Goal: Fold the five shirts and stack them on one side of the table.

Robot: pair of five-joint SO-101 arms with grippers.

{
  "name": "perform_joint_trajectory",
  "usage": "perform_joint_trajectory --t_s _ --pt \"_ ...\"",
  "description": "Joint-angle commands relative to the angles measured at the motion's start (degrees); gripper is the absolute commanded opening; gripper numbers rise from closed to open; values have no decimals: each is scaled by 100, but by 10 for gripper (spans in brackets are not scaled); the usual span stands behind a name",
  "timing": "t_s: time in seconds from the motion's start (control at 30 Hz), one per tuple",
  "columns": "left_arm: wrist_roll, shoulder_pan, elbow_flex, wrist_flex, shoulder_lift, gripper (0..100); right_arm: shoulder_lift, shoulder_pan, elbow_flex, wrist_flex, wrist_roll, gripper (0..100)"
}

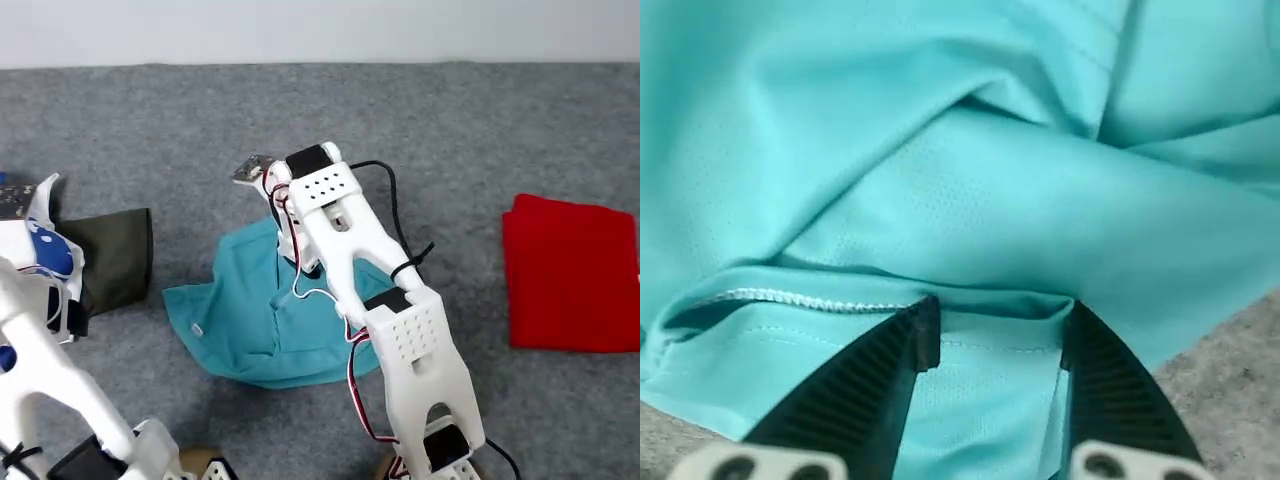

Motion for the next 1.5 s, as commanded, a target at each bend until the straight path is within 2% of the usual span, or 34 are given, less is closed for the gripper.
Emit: perform_joint_trajectory --t_s 0.0,0.1,0.23,0.47,0.6,0.77,0.9,1.13,1.33,1.47 --pt "53 9 -31 -88 -167 177 -40 66 -273 207 -26 208" --pt "53 9 -31 -88 -167 177 -40 57 -264 215 -18 170" --pt "53 9 -31 -88 -167 177 -84 57 -264 233 176 9" --pt "53 9 -31 -88 -167 177 -787 462 -237 251 264 10" --pt "53 18 -57 -88 -167 177 -1701 822 378 251 440 10" --pt "44 167 -57 -70 -167 177 -3240 1763 1521 251 633 10" --pt "62 615 -57 -53 -167 177 -4356 2580 2286 242 932 10" --pt "70 1820 -40 -79 -123 179 -5534 3644 3051 242 1389 10" --pt "79 2866 -48 -554 -105 190 -5719 3802 3385 233 1389 10" --pt "369 3235 -66 -1020 44 266 -5727 3688 3560 233 1371 10"
